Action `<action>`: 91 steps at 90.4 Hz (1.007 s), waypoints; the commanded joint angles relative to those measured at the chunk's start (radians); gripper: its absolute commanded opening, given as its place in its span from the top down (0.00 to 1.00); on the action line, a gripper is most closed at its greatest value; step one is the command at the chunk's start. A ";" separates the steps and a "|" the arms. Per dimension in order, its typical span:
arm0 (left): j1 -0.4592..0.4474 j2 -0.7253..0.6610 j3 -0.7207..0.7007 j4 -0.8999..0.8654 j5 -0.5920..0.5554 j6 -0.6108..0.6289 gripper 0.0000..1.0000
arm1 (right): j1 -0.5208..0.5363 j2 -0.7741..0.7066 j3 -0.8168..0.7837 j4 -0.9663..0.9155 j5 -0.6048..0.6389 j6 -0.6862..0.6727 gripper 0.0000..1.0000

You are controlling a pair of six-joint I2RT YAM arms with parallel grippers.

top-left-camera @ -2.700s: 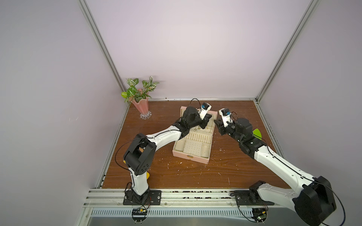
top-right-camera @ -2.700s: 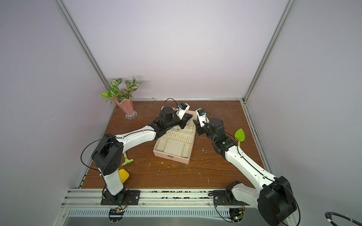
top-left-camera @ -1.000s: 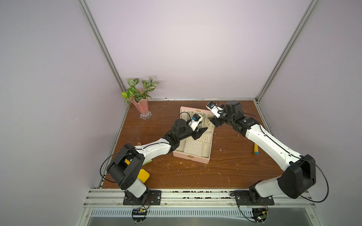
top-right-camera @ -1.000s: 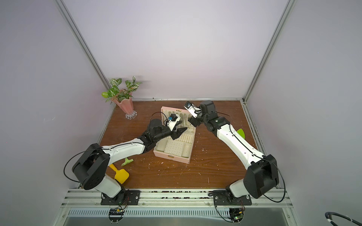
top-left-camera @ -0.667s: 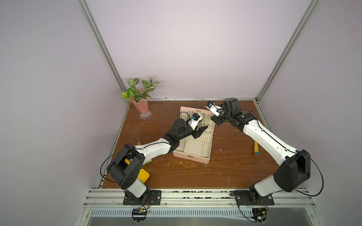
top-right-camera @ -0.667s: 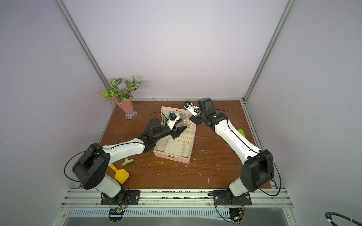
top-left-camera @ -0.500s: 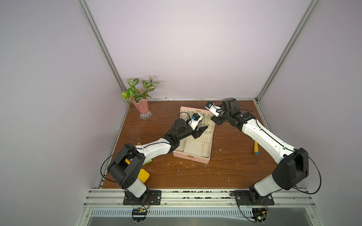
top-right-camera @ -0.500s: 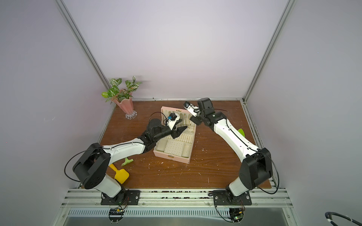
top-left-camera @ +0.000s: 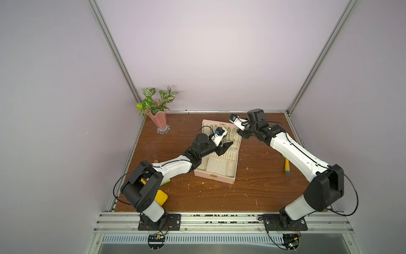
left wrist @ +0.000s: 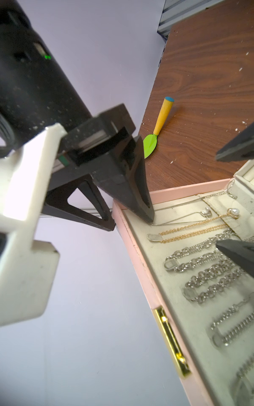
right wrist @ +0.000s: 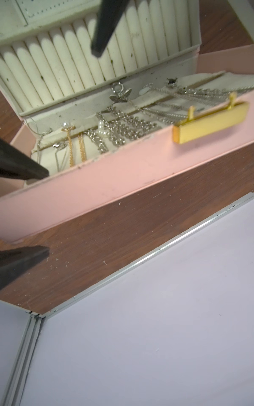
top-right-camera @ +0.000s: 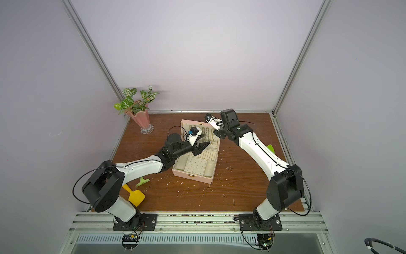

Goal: Put jewelry chain into jewelry box
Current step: Close the fastener on the jewelry box.

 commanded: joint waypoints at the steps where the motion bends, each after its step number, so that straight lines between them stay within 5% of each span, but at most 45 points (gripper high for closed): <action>1: 0.010 0.008 -0.009 0.024 0.006 0.007 0.41 | -0.004 0.005 0.031 0.011 0.053 0.005 0.55; 40: 0.010 -0.006 -0.021 0.025 -0.010 0.012 0.41 | -0.001 0.008 0.000 0.050 0.126 0.005 0.68; 91: 0.027 -0.054 -0.060 0.025 -0.025 0.019 0.40 | 0.024 -0.011 -0.015 0.090 0.148 0.016 0.72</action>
